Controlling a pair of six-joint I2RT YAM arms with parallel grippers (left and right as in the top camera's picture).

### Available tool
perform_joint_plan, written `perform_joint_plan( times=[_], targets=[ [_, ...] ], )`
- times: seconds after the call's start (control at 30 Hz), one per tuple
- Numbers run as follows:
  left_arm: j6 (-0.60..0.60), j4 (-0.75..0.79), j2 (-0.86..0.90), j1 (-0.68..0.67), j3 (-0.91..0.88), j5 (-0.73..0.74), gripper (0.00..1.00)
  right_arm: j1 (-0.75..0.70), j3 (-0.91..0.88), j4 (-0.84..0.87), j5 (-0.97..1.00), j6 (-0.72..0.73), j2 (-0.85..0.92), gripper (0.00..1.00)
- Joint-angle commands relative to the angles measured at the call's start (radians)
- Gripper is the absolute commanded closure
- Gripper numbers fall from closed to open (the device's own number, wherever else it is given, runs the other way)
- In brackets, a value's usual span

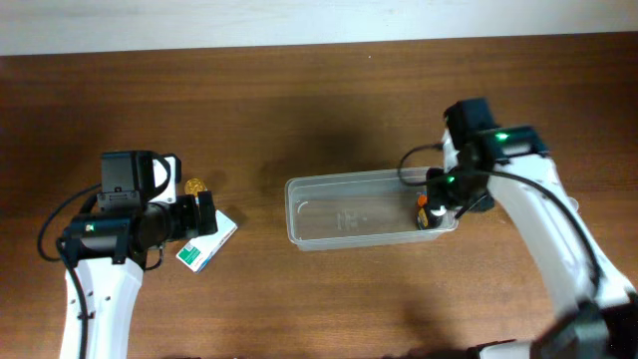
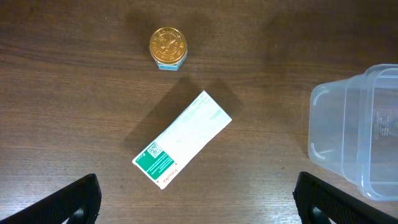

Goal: Pack container
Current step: 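Place the dark bottle into the container beside the orange tube, then move the right gripper to the white spray bottle and grasp it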

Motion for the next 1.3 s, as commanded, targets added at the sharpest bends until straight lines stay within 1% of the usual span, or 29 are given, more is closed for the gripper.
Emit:
perform_joint_plan(
  times=[0.0, 0.07, 0.17, 0.2, 0.27, 0.4, 0.57, 0.7, 0.77, 0.83, 1.0, 1.03, 1.17, 1.27],
  targets=[
    [0.013, 0.0, 0.0, -0.001, 0.018, 0.011, 0.01, -0.042, 0.171, -0.045, 0.13, 0.042, -0.143, 0.23],
    [0.013, 0.0, 0.0, -0.001, 0.018, 0.011, 0.0, -0.109, 0.217, -0.059, 0.132, 0.042, -0.172, 0.14],
    [0.013, 0.0, 0.0, -0.001, 0.018, 0.011, 0.01, -0.256, 0.238, -0.068, 0.13, 0.066, -0.189, 0.09],
    [0.013, 0.0, 0.0, -0.001, 0.018, 0.011, 0.01, -0.307, 0.237, -0.07, 0.123, 0.069, -0.185, 0.08],
    [0.013, 0.0, 0.0, -0.001, 0.018, 0.011, 0.0, -0.452, 0.23, -0.077, 0.075, 0.071, -0.149, 0.07],
    [0.013, 0.0, 0.0, -0.001, 0.018, 0.011, 0.0, -0.608, 0.206, -0.083, 0.003, 0.056, -0.056, 0.07],
    [0.013, 0.0, 0.0, -0.001, 0.018, 0.011, 0.0, -0.69, 0.201, -0.111, 0.003, 0.037, 0.097, 0.08],
    [0.013, 0.0, 0.0, -0.001, 0.018, 0.011, 0.01, -0.698, 0.201, -0.118, 0.0, 0.029, 0.21, 0.09],
    [0.013, 0.0, 0.0, -0.001, 0.018, 0.011, 0.01, -0.698, 0.201, -0.118, 0.0, 0.03, 0.255, 0.14],
    [0.013, 0.0, 0.0, -0.001, 0.018, 0.011, 0.01, -0.698, 0.201, -0.119, 0.0, 0.03, 0.291, 0.21],
    [0.013, 0.0, 0.0, -0.001, 0.018, 0.011, 0.01, -0.698, 0.201, -0.116, 0.0, 0.03, 0.33, 0.48],
    [0.013, 0.0, 0.0, -0.002, 0.018, 0.011, 0.0, -0.698, 0.201, -0.114, 0.0, 0.03, 0.33, 0.5],
    [0.013, 0.0, 0.0, -0.001, 0.018, 0.011, 0.0, -0.698, 0.201, -0.115, 0.0, 0.03, 0.33, 0.66],
    [0.013, 0.0, 0.0, -0.001, 0.018, 0.011, 0.01, -0.698, 0.201, -0.119, 0.0, 0.03, 0.329, 0.71]
  ],
)
